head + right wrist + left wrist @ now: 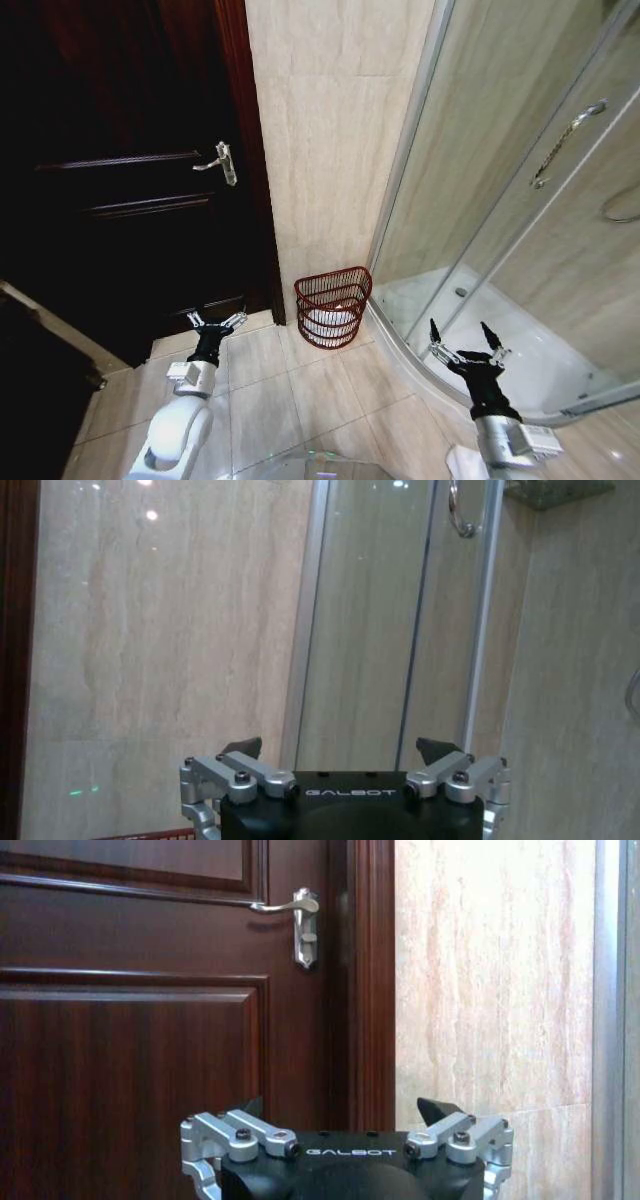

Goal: Discard the used towel into the hamper.

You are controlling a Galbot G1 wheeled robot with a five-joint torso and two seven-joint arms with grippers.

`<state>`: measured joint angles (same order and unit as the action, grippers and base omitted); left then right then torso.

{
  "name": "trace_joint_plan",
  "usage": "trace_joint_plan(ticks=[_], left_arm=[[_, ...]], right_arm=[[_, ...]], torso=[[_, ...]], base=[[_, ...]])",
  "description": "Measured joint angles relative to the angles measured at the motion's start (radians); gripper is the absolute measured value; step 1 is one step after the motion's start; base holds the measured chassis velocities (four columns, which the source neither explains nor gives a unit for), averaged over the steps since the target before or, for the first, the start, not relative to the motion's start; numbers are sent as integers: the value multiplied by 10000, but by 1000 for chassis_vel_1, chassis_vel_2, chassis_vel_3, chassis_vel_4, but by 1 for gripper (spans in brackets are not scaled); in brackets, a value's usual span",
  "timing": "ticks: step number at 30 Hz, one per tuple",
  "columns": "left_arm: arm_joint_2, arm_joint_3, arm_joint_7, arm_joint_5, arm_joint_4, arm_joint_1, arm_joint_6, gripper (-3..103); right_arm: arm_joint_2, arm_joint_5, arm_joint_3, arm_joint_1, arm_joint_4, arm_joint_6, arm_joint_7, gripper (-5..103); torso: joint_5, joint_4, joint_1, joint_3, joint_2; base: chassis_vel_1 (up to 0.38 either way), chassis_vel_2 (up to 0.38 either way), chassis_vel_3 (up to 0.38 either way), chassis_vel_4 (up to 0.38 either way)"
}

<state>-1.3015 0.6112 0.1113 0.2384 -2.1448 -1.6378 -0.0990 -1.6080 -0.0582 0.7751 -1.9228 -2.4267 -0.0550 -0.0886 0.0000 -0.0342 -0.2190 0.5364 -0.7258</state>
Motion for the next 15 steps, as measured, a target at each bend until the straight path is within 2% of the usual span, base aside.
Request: trace_joint_plan(ticks=[15], left_arm=[[-15, -13, 9, 9, 283, 31, -124, 100]], right_arm=[[0, 91, -19, 1, 96, -8, 24, 100]], torso=[[0, 0, 0, 0, 0]], base=[[68, -60, -70, 62]])
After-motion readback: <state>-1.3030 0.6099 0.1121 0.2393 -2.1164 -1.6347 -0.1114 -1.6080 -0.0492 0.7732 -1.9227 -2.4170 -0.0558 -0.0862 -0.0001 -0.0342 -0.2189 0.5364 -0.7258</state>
